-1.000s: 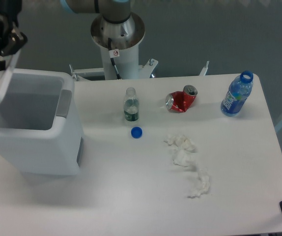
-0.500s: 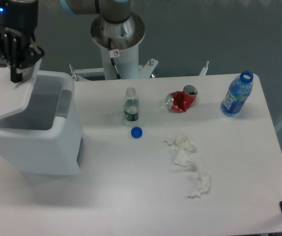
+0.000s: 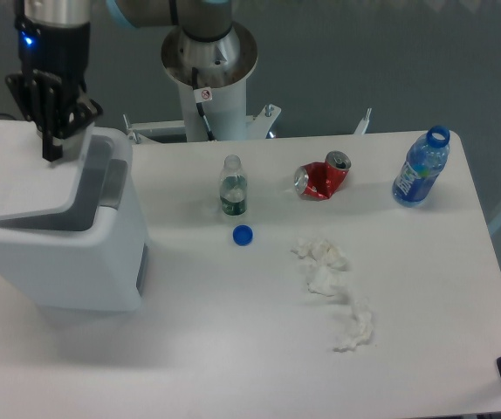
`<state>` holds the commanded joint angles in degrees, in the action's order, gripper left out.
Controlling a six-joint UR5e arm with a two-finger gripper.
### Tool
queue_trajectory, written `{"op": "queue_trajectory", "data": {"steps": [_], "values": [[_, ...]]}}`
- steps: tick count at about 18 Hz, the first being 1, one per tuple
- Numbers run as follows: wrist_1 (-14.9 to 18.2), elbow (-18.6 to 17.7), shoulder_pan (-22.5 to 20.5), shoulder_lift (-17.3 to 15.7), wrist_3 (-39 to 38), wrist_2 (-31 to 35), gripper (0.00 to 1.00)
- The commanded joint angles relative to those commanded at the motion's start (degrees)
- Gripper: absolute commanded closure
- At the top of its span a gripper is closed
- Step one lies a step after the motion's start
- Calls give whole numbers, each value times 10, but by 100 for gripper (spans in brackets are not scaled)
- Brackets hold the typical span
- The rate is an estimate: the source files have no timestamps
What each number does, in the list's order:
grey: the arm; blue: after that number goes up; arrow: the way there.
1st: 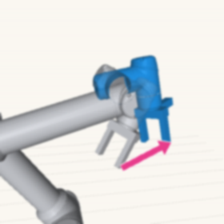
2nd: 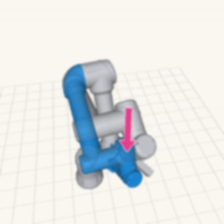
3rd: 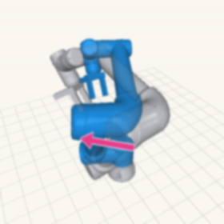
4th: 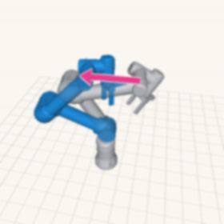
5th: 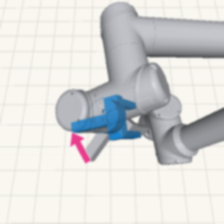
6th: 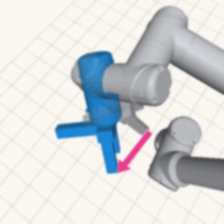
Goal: Close the trash can
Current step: 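Push the raised lid down over the trash can opening, then press the gripper down on the closed lid and hold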
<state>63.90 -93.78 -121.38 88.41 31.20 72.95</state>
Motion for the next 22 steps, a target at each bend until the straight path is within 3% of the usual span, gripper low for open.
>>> {"op": "queue_trajectory", "data": {"steps": [8, 22], "values": [[0, -2, -39, 4, 1, -45, 100], [1, -4, -43, 8, 2, -48, 100]]}}
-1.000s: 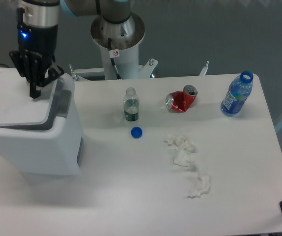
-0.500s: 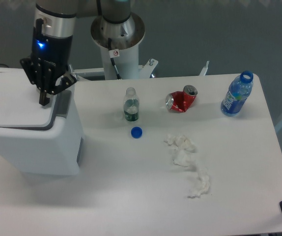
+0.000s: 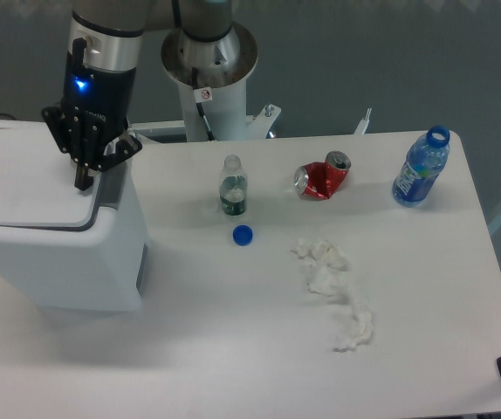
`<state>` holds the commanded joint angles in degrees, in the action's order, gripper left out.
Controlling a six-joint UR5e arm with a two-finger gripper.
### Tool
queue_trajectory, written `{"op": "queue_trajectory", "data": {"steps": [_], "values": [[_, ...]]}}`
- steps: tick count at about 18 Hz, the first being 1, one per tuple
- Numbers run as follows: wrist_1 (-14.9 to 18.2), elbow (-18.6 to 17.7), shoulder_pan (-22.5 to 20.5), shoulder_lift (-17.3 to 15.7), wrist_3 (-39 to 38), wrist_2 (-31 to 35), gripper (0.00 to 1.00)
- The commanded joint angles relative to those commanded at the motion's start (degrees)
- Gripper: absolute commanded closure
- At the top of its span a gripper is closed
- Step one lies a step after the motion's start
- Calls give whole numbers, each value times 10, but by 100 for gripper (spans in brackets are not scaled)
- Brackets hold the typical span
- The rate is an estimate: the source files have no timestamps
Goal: Close the trash can
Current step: 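Press the gripper down on the closed lid and hold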
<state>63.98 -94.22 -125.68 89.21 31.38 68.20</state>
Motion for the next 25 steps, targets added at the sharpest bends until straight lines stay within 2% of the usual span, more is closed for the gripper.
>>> {"op": "queue_trajectory", "data": {"steps": [25], "values": [[0, -6, 1, 10, 0, 2, 100]]}}
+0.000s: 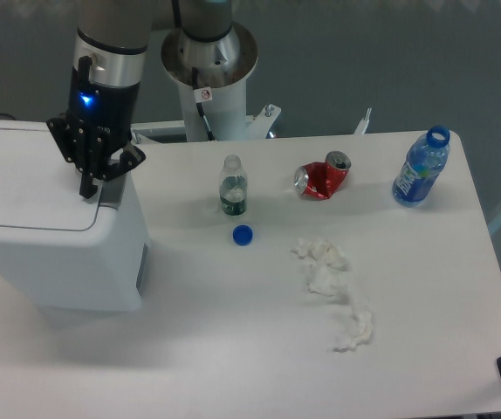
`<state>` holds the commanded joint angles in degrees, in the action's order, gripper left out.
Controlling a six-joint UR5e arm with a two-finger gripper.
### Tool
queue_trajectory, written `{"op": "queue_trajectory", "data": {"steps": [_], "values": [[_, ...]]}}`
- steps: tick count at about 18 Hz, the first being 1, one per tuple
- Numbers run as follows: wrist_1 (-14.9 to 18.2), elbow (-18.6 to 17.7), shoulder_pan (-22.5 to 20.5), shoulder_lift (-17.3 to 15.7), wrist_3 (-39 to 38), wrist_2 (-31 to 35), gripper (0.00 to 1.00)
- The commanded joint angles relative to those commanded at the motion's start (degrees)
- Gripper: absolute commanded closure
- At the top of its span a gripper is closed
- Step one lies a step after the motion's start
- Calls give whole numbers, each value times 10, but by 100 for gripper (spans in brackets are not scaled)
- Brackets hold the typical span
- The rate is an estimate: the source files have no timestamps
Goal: Close the trash can
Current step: 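Press the gripper down on the closed lid and hold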
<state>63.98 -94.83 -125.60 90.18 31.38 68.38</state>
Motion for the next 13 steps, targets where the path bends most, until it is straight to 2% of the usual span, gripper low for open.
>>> {"op": "queue_trajectory", "data": {"steps": [13], "values": [[-1, 0, 0, 4, 1, 2, 100]]}}
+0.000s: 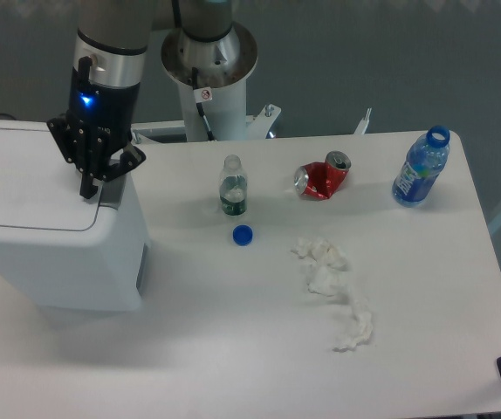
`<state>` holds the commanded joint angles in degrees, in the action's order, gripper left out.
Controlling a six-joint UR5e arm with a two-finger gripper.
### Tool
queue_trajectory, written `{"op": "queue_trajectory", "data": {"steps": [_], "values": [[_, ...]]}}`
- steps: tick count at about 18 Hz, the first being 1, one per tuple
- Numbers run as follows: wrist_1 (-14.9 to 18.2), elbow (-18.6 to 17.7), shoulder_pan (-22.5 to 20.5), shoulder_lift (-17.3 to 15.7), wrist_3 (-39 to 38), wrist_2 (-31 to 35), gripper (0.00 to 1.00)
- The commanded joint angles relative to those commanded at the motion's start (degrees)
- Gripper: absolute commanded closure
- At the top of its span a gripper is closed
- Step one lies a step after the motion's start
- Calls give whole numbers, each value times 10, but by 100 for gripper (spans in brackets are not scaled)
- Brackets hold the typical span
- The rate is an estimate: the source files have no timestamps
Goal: Close the trash can
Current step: 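Press the gripper down on the closed lid and hold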
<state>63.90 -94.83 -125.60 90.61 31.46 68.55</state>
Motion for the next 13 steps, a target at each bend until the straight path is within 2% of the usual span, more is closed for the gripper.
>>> {"op": "queue_trajectory", "data": {"steps": [8, 9, 10, 11, 12, 13], "values": [[0, 5, -3, 0, 0, -2, 98], [0, 10, -8, -1, 0, -3, 88], [1, 16, -14, -1, -1, -6, 71], [1, 20, -18, -1, -1, -11, 46], [1, 23, -28, -1, -1, -11, 41], [0, 23, -37, -2, -1, -11, 30]]}}
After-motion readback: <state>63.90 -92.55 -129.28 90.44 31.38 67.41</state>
